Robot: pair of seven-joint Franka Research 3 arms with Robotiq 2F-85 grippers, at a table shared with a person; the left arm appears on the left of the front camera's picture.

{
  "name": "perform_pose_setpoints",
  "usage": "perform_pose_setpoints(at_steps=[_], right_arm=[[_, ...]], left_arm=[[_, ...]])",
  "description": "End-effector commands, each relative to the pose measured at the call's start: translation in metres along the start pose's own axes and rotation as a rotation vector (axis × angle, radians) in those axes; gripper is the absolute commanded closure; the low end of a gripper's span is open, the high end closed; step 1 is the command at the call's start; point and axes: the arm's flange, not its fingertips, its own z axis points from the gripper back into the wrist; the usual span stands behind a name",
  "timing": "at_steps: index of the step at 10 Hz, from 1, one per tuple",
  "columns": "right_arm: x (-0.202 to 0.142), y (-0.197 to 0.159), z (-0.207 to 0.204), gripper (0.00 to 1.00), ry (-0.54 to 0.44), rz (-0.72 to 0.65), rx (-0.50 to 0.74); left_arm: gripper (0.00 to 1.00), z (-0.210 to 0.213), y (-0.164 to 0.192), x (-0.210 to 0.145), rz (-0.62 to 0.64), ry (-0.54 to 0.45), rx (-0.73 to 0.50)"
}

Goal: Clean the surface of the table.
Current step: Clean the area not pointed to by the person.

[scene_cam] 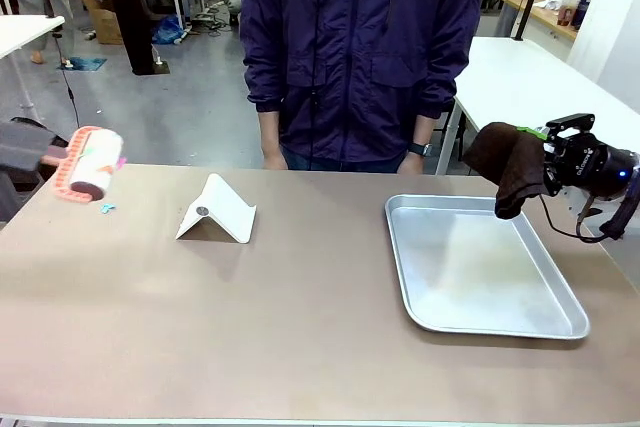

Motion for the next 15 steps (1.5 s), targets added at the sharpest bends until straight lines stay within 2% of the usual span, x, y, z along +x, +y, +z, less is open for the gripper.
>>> perform_pose_setpoints(at_steps=[1, 3, 4, 6, 7, 12, 15], right_arm=[[-0.001, 0.005, -0.006, 0.88, -0.009, 0.013, 0.013], [-0.001, 0.005, -0.006, 0.88, -0.009, 0.013, 0.013], [-0.001, 0.005, -0.006, 0.88, -0.009, 0.013, 0.013], [-0.001, 0.005, -0.006, 0.88, -0.009, 0.013, 0.013], [-0.001, 0.005, -0.006, 0.88, -0.009, 0.013, 0.013], [-0.001, 0.005, -0.006, 0.88, -0.009, 0.013, 0.013], [-0.001, 0.005, -0.006, 0.88, -0.009, 0.013, 0.013]], left_arm=[[0.78, 0.025, 0.016, -0.029, 0.030, -0.003, -0.032], [0.78, 0.053, 0.045, -0.068, 0.070, -0.091, -0.085], [0.78, 0.062, 0.059, -0.081, 0.082, -0.101, -0.138], [0.78, 0.072, 0.072, -0.098, 0.108, -0.178, -0.142], [0.78, 0.066, 0.062, -0.090, 0.113, -0.118, -0.103], [0.78, 0.065, 0.068, -0.090, 0.110, -0.117, -0.106], [0.78, 0.077, 0.077, -0.039, 0.170, -0.142, -0.088]])
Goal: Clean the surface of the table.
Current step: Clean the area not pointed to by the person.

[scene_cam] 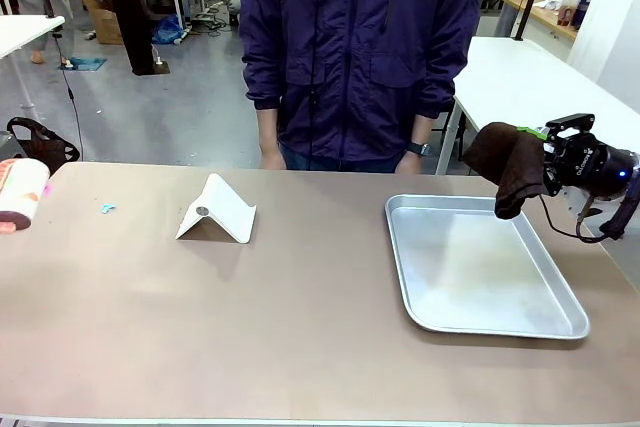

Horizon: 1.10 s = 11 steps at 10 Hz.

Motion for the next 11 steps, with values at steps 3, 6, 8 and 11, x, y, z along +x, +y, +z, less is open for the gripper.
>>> perform_pose_setpoints(at_steps=[3, 6, 8, 11], right_arm=[[-0.001, 0.005, -0.006, 0.88, -0.009, 0.013, 0.013], [-0.001, 0.005, -0.006, 0.88, -0.009, 0.013, 0.013], [-0.001, 0.005, -0.006, 0.88, -0.009, 0.013, 0.013], [-0.001, 0.005, -0.006, 0.88, -0.009, 0.013, 0.013]], left_arm=[[0.78, -0.002, 0.000, 0.104, 0.080, -0.117, 0.064], [0.78, -0.007, 0.028, 0.170, 0.176, 0.017, 0.234], [0.78, -0.008, 0.050, 0.187, 0.243, 0.026, 0.283], [0.78, -0.025, 0.087, 0.187, 0.298, 0.033, 0.336]])
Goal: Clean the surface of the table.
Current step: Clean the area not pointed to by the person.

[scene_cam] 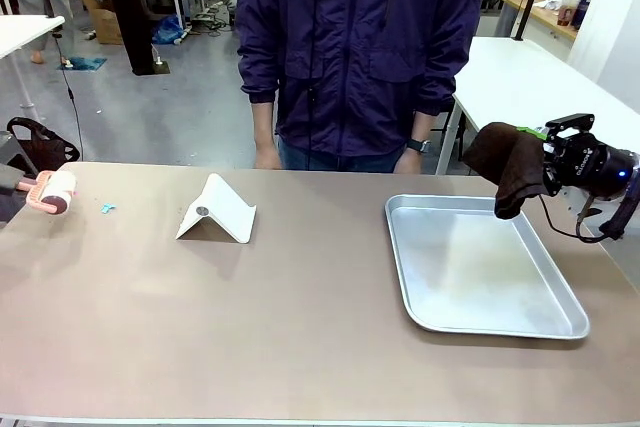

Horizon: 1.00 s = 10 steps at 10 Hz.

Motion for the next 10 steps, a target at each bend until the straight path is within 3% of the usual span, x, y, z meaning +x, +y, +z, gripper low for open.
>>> perform_pose_setpoints(at_steps=[1, 10], right_arm=[[-0.001, 0.005, -0.005, 0.88, -0.010, 0.014, 0.013], [-0.001, 0.005, -0.005, 0.88, -0.010, 0.014, 0.013]], left_arm=[[0.78, -0.006, 0.004, 0.002, 0.041, 0.005, 0.038], [0.78, -0.100, 0.002, -0.012, -0.098, 0.062, 0.147]])
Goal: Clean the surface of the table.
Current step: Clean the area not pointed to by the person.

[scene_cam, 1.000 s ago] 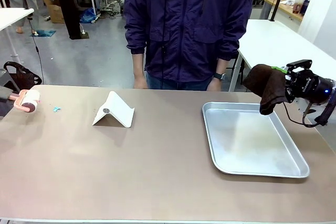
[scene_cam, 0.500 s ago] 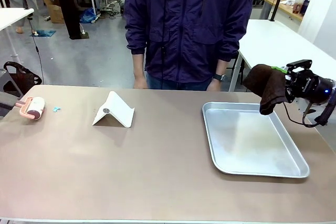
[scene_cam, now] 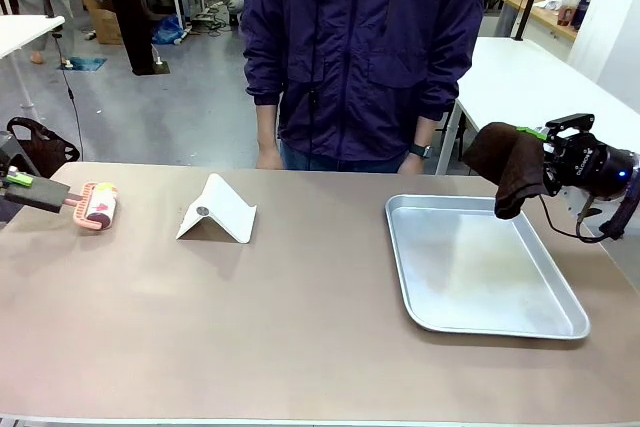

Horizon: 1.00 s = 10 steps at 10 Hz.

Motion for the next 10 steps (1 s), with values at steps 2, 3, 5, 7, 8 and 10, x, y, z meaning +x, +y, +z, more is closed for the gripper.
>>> perform_pose_setpoints(at_steps=[2, 3, 5, 7, 8, 10], right_arm=[[-0.001, 0.005, -0.005, 0.88, -0.010, 0.014, 0.013], [-0.001, 0.005, -0.005, 0.88, -0.010, 0.014, 0.013], [-0.001, 0.005, -0.005, 0.88, -0.010, 0.014, 0.013], [-0.001, 0.005, -0.005, 0.88, -0.010, 0.014, 0.013], [-0.001, 0.005, -0.005, 0.88, -0.010, 0.014, 0.013], [-0.001, 0.005, -0.005, 0.88, -0.010, 0.014, 0.013]], left_arm=[[0.78, -0.038, 0.005, -0.008, -0.030, 0.055, 0.084], [0.78, -0.044, -0.002, -0.005, -0.043, 0.075, 0.066], [0.78, -0.047, -0.026, -0.006, -0.116, 0.078, 0.002], [0.78, -0.030, -0.051, -0.020, -0.174, 0.083, -0.113], [0.78, -0.013, -0.065, -0.035, -0.221, 0.066, -0.189], [0.78, 0.027, -0.082, -0.086, -0.303, 0.040, -0.362]])
